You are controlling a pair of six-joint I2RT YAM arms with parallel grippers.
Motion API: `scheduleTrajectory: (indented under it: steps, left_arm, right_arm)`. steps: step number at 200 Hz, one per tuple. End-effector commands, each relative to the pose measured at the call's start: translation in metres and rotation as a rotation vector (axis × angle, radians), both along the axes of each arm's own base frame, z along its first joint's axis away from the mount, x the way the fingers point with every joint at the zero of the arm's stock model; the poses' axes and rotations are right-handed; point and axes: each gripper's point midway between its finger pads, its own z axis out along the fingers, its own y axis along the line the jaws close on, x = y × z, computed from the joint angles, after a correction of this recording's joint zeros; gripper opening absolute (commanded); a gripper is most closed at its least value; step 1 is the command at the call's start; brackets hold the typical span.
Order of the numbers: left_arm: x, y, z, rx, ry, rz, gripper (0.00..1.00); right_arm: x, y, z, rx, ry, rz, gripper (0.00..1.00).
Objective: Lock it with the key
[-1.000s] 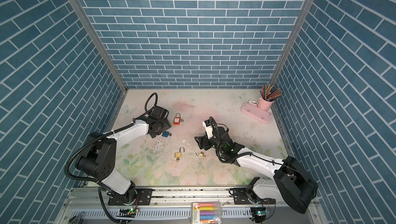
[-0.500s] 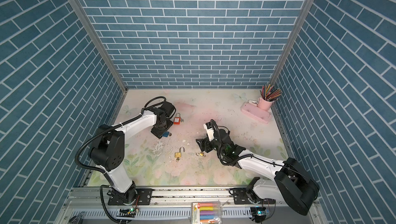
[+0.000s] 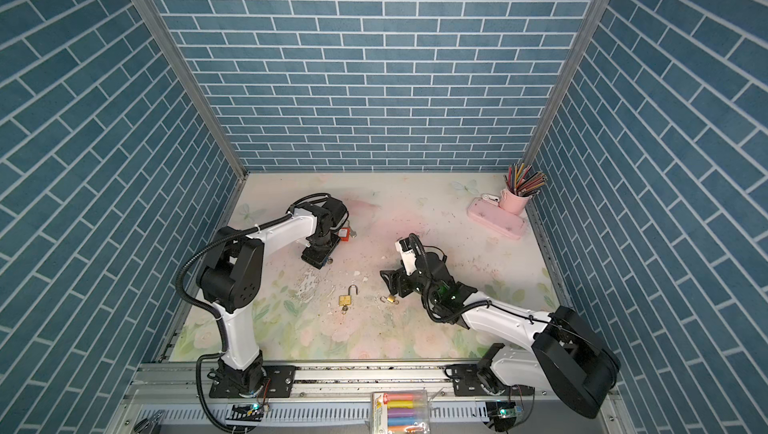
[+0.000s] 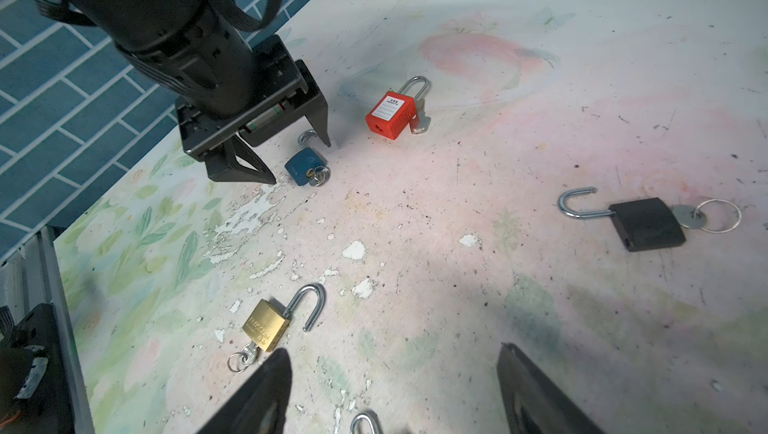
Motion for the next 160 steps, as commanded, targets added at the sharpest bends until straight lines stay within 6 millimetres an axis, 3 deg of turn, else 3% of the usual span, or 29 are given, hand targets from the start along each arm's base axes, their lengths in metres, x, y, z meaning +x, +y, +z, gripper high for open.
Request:
scheduleTrajectory:
  steps: [1,63,160]
  left_arm:
    - [-0.003,0.005,-0.003,0.021,0.026,0.036,0.73]
    - [-0.006,0.010,-0.023,0.027,0.050,0.048,0.68]
    - [-0.012,0.021,-0.037,0.039,0.069,0.061,0.62]
  right_arm:
    - [-0.003,0.003,0.006,0.008,-0.033,0.030,0.78]
    - [-0.003,0.004,0.005,0.010,-0.024,0.029,0.78]
    - [-0.002,0.004,0.008,0.004,-0.014,0.020,0.78]
